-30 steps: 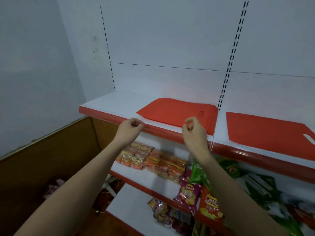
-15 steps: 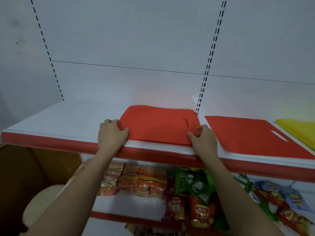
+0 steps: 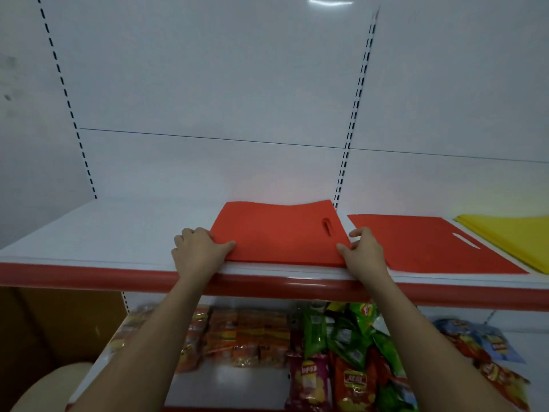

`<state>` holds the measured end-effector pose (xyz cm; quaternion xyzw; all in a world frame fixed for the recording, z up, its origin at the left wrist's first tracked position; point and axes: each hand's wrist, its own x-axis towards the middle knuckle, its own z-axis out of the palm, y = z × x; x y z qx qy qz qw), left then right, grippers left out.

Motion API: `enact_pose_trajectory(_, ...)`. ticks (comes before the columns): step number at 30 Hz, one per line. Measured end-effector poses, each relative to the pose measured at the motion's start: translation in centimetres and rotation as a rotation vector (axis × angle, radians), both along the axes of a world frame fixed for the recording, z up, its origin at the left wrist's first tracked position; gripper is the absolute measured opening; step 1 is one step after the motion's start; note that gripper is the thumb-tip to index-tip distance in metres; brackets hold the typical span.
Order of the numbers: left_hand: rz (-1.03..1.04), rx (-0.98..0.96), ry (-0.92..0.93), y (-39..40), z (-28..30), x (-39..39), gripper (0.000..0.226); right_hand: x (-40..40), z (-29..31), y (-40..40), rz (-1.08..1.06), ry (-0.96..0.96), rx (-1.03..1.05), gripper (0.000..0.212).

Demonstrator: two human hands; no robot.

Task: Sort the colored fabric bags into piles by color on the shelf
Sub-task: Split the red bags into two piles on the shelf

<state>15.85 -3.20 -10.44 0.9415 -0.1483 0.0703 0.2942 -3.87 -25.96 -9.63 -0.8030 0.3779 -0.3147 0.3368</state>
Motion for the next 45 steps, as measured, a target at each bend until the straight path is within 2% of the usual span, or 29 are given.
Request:
enact_pose_trajectory(8, -0.035, 0.062, 0.230, 0.4, 2.2, 0.6, 0.080, -0.1, 0.7, 0.9, 0.022, 0.048, -0.032, 0.023)
enact_pose_trajectory(11, -0.032, 0.093, 0.198, 0.6, 2.9, 0.2, 0.072, -0.1, 0.9, 1.6, 0.017, 0.030, -0.109, 0.023)
enact_pose_trajectory(13, -0.039, 0.106, 0.099, 0.7, 3.5, 0.1, 0.056, 0.1, 1.4, 1.7, 0.006, -0.014, -0.225, 0.020)
enact_pose_trajectory(16, -0.130, -0.097, 0.064, 0.8, 4.9, -0.1, 0.028, 0.1, 3.5, 1.4, 0.033, -0.082, -0.292, 0.016)
enact_pose_trajectory(19, -0.250, -0.330, 0.125, 0.3, 6.7, -0.6, 0.020, -0.6, 6.2, 0.6, 0.063, -0.136, -0.218, 0.025)
enact_pose_trajectory(21, -0.333, -0.453, 0.200, -0.3, 8.0, -1.4, 0.031, -1.4, 7.7, -0.4, 0.079, -0.161, -0.116, 0.031)
enact_pose_trajectory(23, -0.393, -0.509, 0.222, -1.2, 9.2, -2.4, 0.053, -2.5, 8.7, -1.8, 0.096, -0.194, -0.045, 0.032)
enact_pose_trajectory(25, -0.443, -0.569, 0.246, -2.6, 10.1, -3.8, 0.064, -4.0, 9.6, -3.1, 0.111, -0.220, -0.004, 0.030)
enact_pose_trajectory(29, -0.457, -0.612, 0.276, -6.5, 11.5, -6.8, 0.048, -7.6, 10.9, -6.4, 0.164, -0.231, 0.109, 0.031)
enact_pose_trajectory(34, -0.439, -0.656, 0.339, -12.9, 11.9, -11.8, 0.042, -12.5, 11.5, -12.1, 0.174, -0.157, 0.103, 0.043)
enact_pose_trajectory(37, -0.462, -0.674, 0.420, -16.6, 11.3, -15.3, 0.026, -15.6, 11.1, -15.7, 0.164, -0.111, 0.096, 0.042)
enact_pose_trajectory(38, -0.452, -0.649, 0.427, -17.8, 11.0, -16.2, 0.028, -16.5, 10.7, -16.9, 0.160, -0.096, 0.101, 0.041)
enact_pose_trajectory(41, -0.440, -0.571, 0.418, -21.2, 9.5, -18.6, 0.057, -18.7, 9.1, -20.8, 0.139, -0.050, 0.084, 0.041)
enact_pose_trajectory(43, -0.427, -0.547, 0.405, -22.4, 8.4, -18.9, 0.063, -19.2, 7.9, -22.4, 0.130, 0.007, 0.017, 0.043)
enact_pose_trajectory(45, -0.404, -0.487, 0.367, -23.8, 7.3, -19.8, 0.059, -19.8, 6.6, -24.3, 0.132, 0.082, -0.045, 0.044)
